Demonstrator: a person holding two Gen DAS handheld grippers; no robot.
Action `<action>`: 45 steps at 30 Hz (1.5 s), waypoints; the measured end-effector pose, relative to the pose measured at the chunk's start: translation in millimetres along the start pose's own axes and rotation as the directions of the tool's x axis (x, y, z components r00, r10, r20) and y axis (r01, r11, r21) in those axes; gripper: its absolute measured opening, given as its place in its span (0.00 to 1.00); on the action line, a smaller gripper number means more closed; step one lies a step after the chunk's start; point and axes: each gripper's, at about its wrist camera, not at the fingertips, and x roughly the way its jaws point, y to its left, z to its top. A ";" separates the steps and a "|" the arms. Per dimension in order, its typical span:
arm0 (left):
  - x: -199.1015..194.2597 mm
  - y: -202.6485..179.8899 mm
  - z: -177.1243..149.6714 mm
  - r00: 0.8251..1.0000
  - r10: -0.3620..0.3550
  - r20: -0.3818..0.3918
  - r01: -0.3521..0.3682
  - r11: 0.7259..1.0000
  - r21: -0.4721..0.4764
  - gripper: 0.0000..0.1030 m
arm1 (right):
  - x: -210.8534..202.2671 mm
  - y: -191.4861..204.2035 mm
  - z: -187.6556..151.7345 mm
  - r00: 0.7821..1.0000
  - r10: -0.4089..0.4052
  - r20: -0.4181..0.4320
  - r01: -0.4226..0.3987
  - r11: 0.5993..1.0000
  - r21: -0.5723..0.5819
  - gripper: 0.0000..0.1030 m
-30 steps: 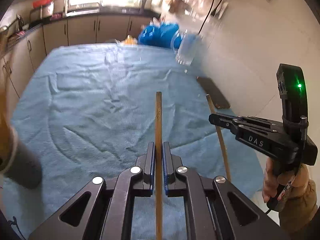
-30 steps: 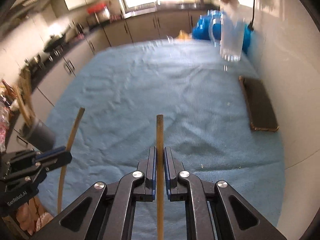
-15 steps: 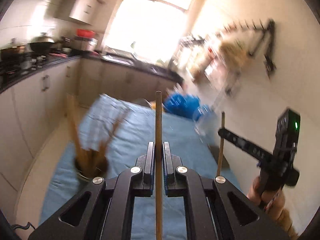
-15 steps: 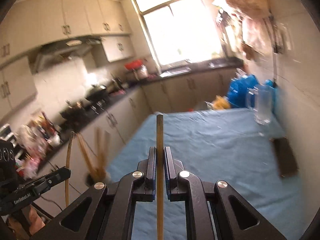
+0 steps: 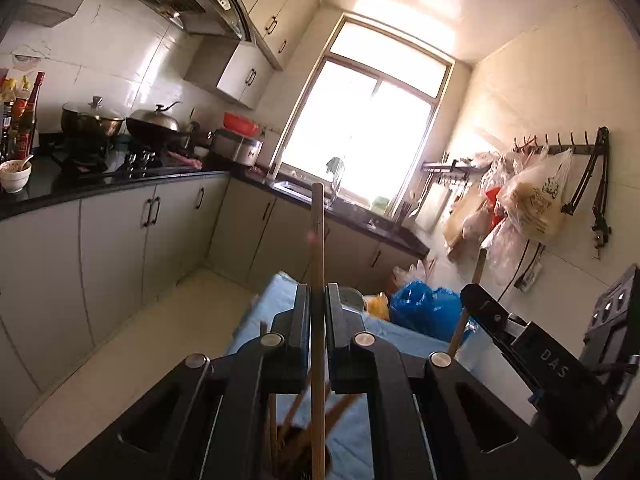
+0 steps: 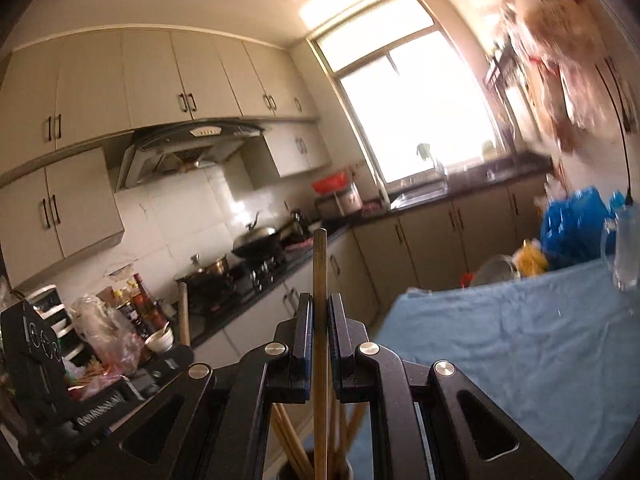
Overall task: Organize utensils
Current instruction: 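Lower both chopsticks into the black cup and open both tools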
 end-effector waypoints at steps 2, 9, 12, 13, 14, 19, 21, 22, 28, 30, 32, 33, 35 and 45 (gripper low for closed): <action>14.4 2.0 -3.4 1.000 0.006 0.012 -0.006 1.000 0.007 0.06 | 9.6 4.7 -2.6 1.000 0.001 0.014 -0.001 1.000 -0.002 0.08; 48.4 9.5 -19.4 1.000 0.008 0.013 -0.008 1.000 0.014 0.06 | 43.1 5.7 -17.5 0.999 -0.032 0.004 0.032 0.999 -0.018 0.08; 59.7 13.4 -26.5 1.000 0.024 0.008 -0.024 0.999 0.028 0.06 | 51.7 0.4 -23.4 0.999 -0.046 -0.003 0.045 0.999 -0.028 0.08; 62.1 13.9 -28.7 1.000 0.025 -0.001 -0.025 0.999 0.031 0.06 | 55.4 0.6 -26.6 0.999 -0.053 -0.009 0.053 0.998 -0.039 0.08; 64.3 15.0 -30.9 1.000 0.024 -0.011 -0.024 0.999 0.033 0.06 | 56.8 -0.3 -28.4 0.998 -0.056 -0.015 0.055 0.997 -0.045 0.08; 66.5 18.0 -40.9 0.999 0.028 -0.043 -0.026 0.999 0.038 0.06 | 57.4 -1.5 -37.5 0.997 -0.070 -0.032 0.067 0.995 -0.077 0.08; 65.4 17.5 -43.7 0.998 0.031 -0.050 -0.029 0.999 0.041 0.06 | 54.9 -1.3 -39.8 0.996 -0.077 -0.033 0.074 0.994 -0.085 0.09; 64.6 17.8 -45.1 0.998 0.026 -0.053 -0.024 0.999 0.041 0.06 | 53.7 -1.7 -41.4 0.996 -0.080 -0.035 0.077 0.993 -0.089 0.09; 56.1 18.0 -50.6 0.998 0.030 -0.062 -0.027 0.998 0.049 0.07 | 50.3 -3.8 -48.4 0.994 -0.089 -0.062 0.084 0.993 -0.089 0.09; 51.0 18.5 -50.4 0.998 0.035 -0.061 -0.032 0.998 0.046 0.09 | 47.9 -3.6 -49.2 0.994 -0.087 -0.065 0.081 0.993 -0.090 0.22; 45.3 18.7 -49.6 0.997 0.049 -0.057 -0.046 0.998 0.044 0.21 | 43.8 -2.9 -48.8 0.994 -0.086 -0.062 0.080 0.993 -0.089 0.43; 42.3 19.0 -48.8 0.997 0.055 -0.053 -0.052 0.998 0.044 0.24 | 41.1 -3.1 -48.0 0.995 -0.086 -0.055 0.081 0.993 -0.086 0.48; 32.2 17.8 -47.3 0.996 0.083 -0.037 -0.081 0.995 0.050 0.30 | 33.8 -2.7 -46.1 0.995 -0.092 -0.038 0.088 0.993 -0.082 0.48; -17.3 11.4 -48.5 0.986 0.165 0.009 -0.165 0.984 0.060 0.57 | -13.0 -14.6 -43.3 0.988 -0.152 0.005 0.152 0.986 -0.073 0.70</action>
